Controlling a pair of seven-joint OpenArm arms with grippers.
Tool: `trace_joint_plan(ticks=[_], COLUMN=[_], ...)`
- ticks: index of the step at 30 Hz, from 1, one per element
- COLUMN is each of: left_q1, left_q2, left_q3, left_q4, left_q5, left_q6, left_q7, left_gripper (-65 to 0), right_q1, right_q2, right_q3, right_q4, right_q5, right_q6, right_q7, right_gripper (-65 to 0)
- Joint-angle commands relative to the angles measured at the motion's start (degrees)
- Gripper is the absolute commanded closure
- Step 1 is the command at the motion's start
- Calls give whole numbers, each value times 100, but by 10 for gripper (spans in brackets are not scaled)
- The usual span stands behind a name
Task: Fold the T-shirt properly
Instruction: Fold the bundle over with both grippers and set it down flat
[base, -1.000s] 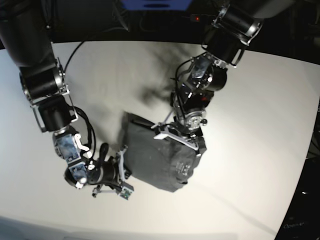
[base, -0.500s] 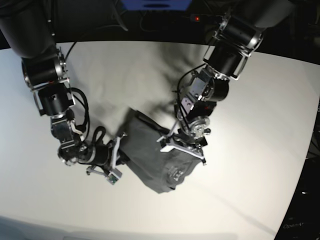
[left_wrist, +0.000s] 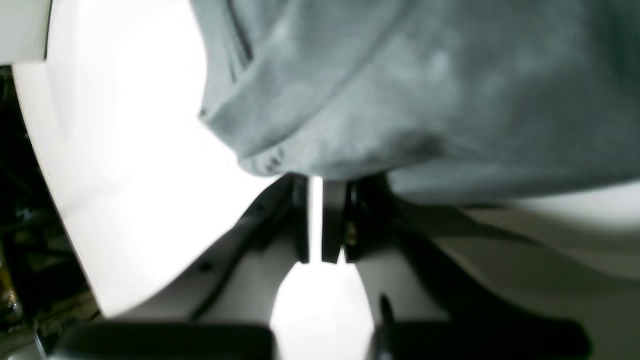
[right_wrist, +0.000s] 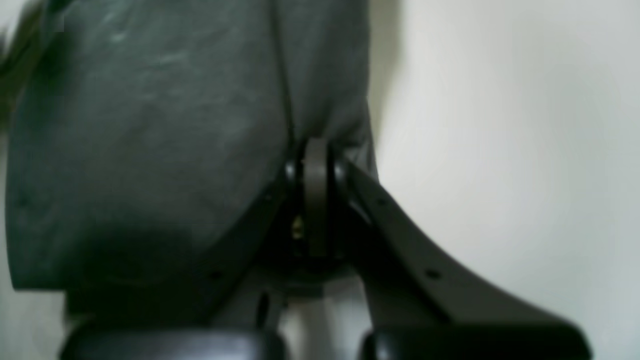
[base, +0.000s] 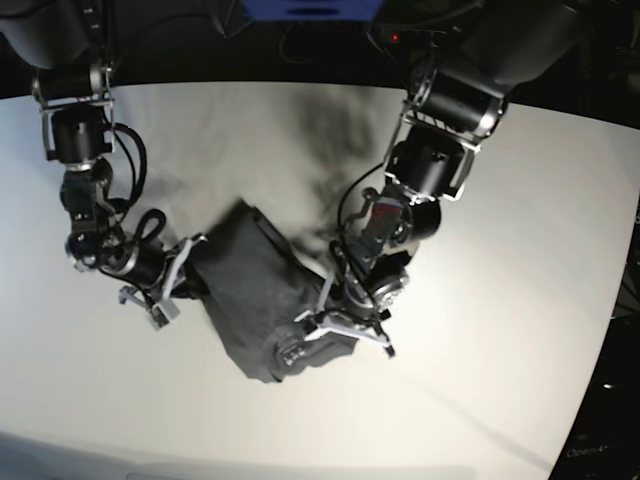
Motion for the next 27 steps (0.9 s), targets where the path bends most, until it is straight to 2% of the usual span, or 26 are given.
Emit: trace_joint_plan(ticks=[1,6,9,12,15,21,27], left_q1=[-117,-223,-232,-232,-232,-232,-232], left_q2=[66,215,250,250,250,312,328], left_q3=[-30,-21,-3,6,-12,-38,-38], left_q4=[-87,-403,-403,-439,-483,-509,-483], left_q5=[-24,-15,-33,-24,-41,-68,-736], left_q6=[-58,-14,311,487,487,487,487], left_q7=[-116,-626,-801,-1153,-1417,-1566,-1751], left_gripper=[-36,-36,-36,-36,-36,-36,-36], right_q1=[-253,-1018,-1370,-1598,-1801,-2170,-2205], right_q2=[115,80,-43,-70,-228,-632,-914], right_q3=[85,586,797,876,911,1210,1227], right_q4=[147,1404,1958,2354,2670,3339,3954], right_q5=[-532,-541,-549,-549,-541,-558,-558], right_q6=[-23,-23,-23,-23,-23,-23,-23], right_q7=[-906,-1504,-1759,-2014,-2295,-2708,-3227], right_gripper=[-7,-7,-7,-7,-7,-7,-7])
